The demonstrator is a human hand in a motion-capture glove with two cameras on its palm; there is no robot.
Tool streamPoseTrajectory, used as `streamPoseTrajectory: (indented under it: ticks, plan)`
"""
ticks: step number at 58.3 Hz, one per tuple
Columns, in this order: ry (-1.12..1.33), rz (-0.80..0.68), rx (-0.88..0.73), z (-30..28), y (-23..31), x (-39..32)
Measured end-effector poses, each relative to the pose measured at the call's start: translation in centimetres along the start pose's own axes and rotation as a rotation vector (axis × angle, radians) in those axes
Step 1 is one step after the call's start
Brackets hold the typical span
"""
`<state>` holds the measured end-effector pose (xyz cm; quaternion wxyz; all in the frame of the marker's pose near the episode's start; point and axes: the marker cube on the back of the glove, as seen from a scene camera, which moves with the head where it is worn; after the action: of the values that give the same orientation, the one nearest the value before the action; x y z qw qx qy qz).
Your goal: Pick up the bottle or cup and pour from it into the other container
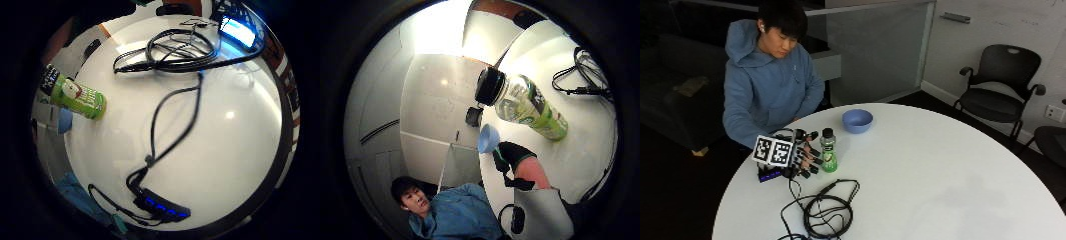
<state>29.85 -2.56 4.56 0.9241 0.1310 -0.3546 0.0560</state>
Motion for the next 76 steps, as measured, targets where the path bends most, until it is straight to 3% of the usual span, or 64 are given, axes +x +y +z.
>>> streamPoseTrajectory:
  ticks: [22,40,52,76]
  plan:
    - [-0.358,-0.04,0.008,6.4,-2.0,-0.9]
    - [-0.604,0.0,0.135,9.0,-3.5,-1.5]
    - [-0.576,0.031,0.186,9.7,-3.6,-2.6]
    - [-0.396,-0.041,0.103,5.2,-5.3,-9.7]
